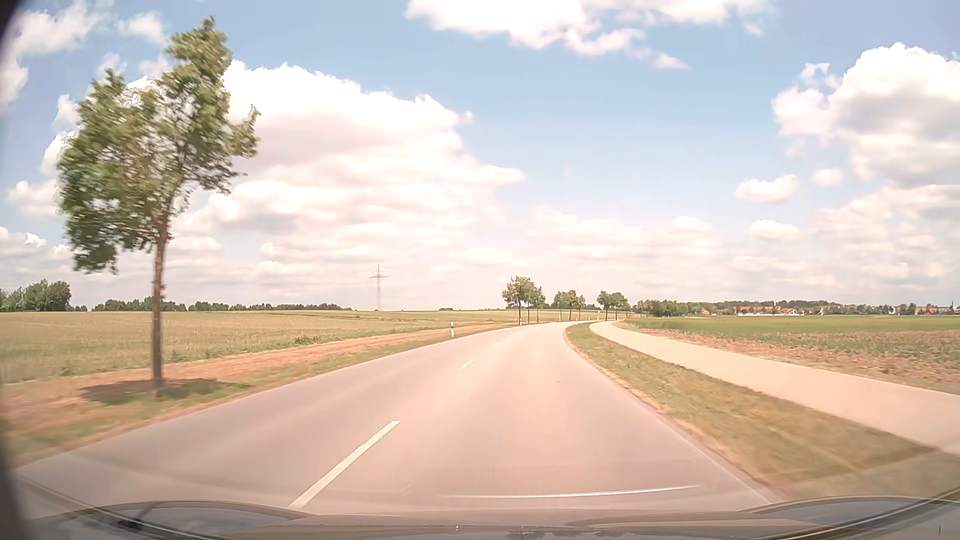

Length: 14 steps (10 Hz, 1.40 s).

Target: Follow the waypoints while adhering to traffic rules and regulations

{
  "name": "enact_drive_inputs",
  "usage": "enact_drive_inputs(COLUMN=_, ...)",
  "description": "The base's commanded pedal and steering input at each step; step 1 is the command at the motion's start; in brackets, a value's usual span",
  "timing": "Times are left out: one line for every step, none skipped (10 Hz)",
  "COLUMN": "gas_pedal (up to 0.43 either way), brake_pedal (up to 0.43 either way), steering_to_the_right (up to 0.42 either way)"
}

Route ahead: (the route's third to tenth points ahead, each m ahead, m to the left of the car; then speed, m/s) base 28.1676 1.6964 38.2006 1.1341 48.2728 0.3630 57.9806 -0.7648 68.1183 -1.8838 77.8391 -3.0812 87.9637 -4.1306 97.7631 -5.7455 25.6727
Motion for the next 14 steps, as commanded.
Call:
enact_drive_inputs(gas_pedal=0.26, brake_pedal=0.012, steering_to_the_right=0.014)
enact_drive_inputs(gas_pedal=0.26, brake_pedal=0.012, steering_to_the_right=0.014)
enact_drive_inputs(gas_pedal=0.26, brake_pedal=0.012, steering_to_the_right=0.015)
enact_drive_inputs(gas_pedal=0.26, brake_pedal=0.012, steering_to_the_right=0.015)
enact_drive_inputs(gas_pedal=0.26, brake_pedal=0.012, steering_to_the_right=0.016)
enact_drive_inputs(gas_pedal=0.26, brake_pedal=0.012, steering_to_the_right=0.017)
enact_drive_inputs(gas_pedal=0.26, brake_pedal=0.012, steering_to_the_right=0.017)
enact_drive_inputs(gas_pedal=0.26, brake_pedal=0.012, steering_to_the_right=0.017)
enact_drive_inputs(gas_pedal=0.26, brake_pedal=0.012, steering_to_the_right=0.017)
enact_drive_inputs(gas_pedal=0.26, brake_pedal=0.012, steering_to_the_right=0.017)
enact_drive_inputs(gas_pedal=0.26, brake_pedal=0.012, steering_to_the_right=0.017)
enact_drive_inputs(gas_pedal=0.26, brake_pedal=0.012, steering_to_the_right=0.016)
enact_drive_inputs(gas_pedal=0.26, brake_pedal=0.012, steering_to_the_right=0.015)
enact_drive_inputs(gas_pedal=0.26, brake_pedal=0.012, steering_to_the_right=0.014)
